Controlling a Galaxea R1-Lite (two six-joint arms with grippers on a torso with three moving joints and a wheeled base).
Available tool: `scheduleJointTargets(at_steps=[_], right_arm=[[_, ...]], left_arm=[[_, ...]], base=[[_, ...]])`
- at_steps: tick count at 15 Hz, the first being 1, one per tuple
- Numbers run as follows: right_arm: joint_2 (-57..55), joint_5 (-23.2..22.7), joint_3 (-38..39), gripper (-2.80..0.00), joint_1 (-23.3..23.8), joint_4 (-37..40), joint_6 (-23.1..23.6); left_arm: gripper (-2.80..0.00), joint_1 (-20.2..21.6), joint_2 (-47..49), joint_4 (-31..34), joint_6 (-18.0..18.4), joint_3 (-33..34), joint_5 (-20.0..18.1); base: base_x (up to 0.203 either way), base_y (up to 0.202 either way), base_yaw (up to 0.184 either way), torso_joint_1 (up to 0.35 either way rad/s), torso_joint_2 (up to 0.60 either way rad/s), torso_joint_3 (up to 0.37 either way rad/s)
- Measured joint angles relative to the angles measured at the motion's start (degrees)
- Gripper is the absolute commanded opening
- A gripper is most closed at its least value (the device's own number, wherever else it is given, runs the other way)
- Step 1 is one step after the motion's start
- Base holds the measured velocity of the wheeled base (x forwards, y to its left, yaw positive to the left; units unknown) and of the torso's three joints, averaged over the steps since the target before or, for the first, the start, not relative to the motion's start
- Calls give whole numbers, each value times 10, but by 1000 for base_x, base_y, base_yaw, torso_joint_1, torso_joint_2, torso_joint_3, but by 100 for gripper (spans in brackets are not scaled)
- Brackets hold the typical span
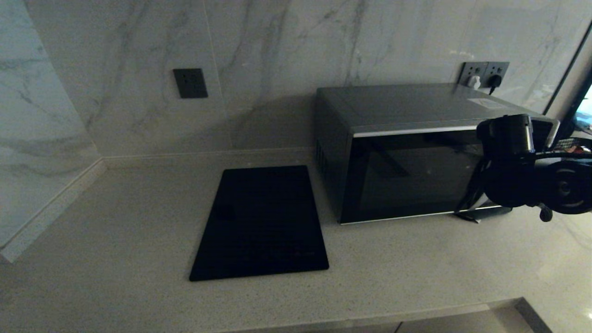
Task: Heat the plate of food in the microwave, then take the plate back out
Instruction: Open the microwave oven
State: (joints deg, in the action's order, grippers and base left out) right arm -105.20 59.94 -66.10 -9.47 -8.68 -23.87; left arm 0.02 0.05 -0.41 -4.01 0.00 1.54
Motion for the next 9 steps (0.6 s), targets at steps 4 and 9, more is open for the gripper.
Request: scheduleJointTargets(at_steps=[4, 9], right_arm=[[-37, 2, -10, 0, -3, -29, 14], [-92, 43, -14, 0, -4, -81, 35]], left_arm=[[-280, 0, 0, 0, 0, 0, 0], [-280, 0, 0, 0, 0, 0, 0]], base=[[0, 0, 0, 0, 0, 0], [0, 0, 0, 0, 0, 0]])
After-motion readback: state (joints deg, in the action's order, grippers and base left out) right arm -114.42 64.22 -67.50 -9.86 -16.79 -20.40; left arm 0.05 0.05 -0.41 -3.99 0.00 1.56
